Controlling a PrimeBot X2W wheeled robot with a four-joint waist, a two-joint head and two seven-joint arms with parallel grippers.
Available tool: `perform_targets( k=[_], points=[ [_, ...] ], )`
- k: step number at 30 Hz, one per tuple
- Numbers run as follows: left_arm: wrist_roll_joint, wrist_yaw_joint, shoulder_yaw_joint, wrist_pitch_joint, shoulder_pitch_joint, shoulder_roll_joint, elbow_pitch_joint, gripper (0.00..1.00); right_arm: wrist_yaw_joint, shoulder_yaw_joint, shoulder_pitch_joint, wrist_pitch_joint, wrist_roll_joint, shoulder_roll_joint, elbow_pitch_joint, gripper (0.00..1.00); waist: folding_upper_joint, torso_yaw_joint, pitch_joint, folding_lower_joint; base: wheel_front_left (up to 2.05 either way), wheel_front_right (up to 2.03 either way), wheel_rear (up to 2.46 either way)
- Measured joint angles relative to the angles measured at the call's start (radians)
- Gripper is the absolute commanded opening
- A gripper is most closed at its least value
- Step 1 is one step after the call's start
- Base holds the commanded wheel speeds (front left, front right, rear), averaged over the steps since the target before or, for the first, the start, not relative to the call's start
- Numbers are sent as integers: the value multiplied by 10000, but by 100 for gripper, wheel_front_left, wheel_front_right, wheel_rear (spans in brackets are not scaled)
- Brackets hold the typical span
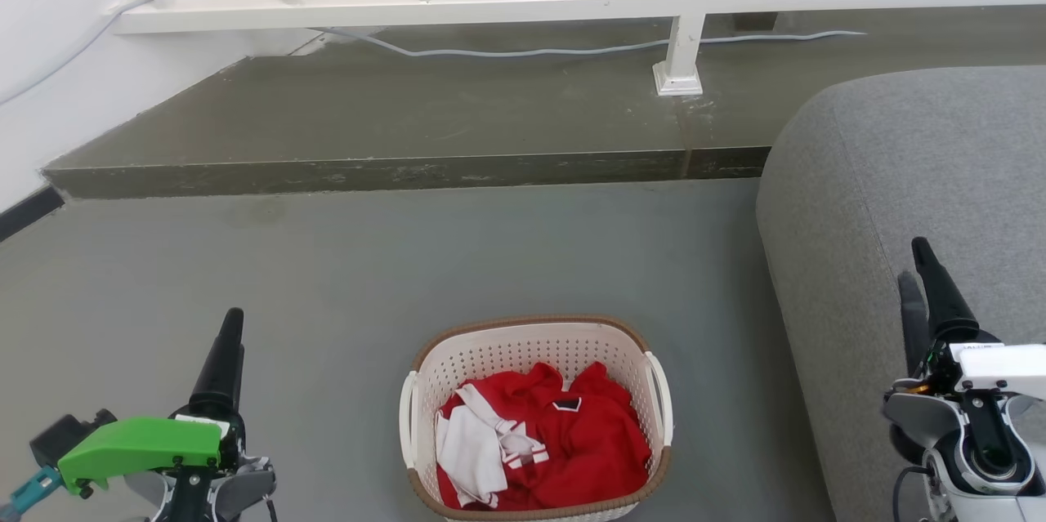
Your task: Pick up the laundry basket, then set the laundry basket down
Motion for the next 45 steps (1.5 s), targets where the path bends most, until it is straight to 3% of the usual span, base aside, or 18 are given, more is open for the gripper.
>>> perform_targets(
  k=[13, 23, 45],
  points=[
    [2209, 226, -621, -357, -126, 368, -173, 100, -21, 558, 8, -449, -2274, -652, -232, 100, 0, -11, -37, 0, 0, 0, 0],
    [4343, 740, -1124, -700, -383, 514, -508, 100, -399, 972, 9, -803, -4038, -991, -428, 100, 0, -27, -54, 0, 0, 0, 0],
    [7398, 1294, -2036, -1306, -419, 541, -677, 100, -802, 1687, 106, -1423, -6819, -1244, -771, 100, 0, -58, -92, 0, 0, 0, 0]
  ],
)
